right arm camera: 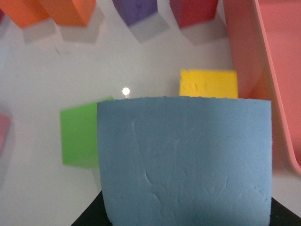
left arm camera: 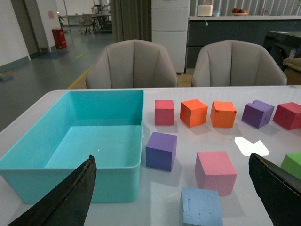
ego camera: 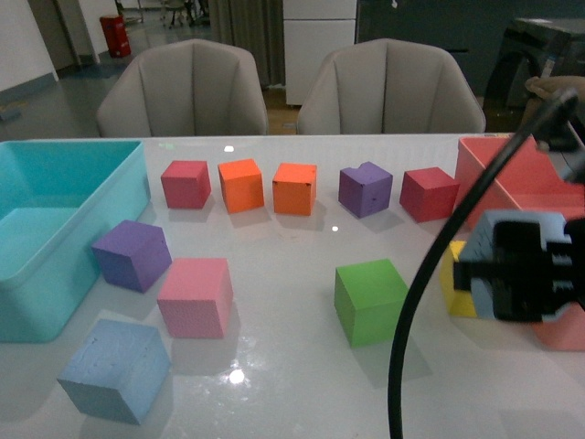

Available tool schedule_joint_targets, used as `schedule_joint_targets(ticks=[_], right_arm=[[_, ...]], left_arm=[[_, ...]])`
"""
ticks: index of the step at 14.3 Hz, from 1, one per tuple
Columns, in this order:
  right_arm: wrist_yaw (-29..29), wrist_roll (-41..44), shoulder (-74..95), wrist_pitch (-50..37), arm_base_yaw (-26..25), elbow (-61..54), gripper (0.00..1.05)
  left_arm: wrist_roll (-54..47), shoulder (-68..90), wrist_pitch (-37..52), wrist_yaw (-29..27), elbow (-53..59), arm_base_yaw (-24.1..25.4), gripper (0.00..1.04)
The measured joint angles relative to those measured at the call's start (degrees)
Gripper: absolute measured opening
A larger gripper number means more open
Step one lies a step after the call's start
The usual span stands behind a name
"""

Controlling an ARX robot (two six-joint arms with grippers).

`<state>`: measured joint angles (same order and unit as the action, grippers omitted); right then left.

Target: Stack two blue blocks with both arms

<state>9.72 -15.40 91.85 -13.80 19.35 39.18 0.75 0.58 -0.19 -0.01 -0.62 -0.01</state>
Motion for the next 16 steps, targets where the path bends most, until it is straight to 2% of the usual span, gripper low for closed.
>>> schedule_joint_targets(ticks=[7, 11, 16], right_arm=[[-2.1, 2.4, 26.5, 13.1, 5.8, 38.2, 0.44], [-3.0, 1.4, 37.6, 20.7, 9.2, 52.9, 0.44], [-3.8, -3.5, 48.9, 28.5, 9.4, 67.2, 0.44]], left_arm=[[0.0, 0.0, 0.0, 0.0, 0.0, 0.0, 0.98], [0.0, 0.0, 0.0, 0.0, 0.0, 0.0, 0.98], [0.0, 0.0, 0.0, 0.0, 0.0, 0.0, 0.98]])
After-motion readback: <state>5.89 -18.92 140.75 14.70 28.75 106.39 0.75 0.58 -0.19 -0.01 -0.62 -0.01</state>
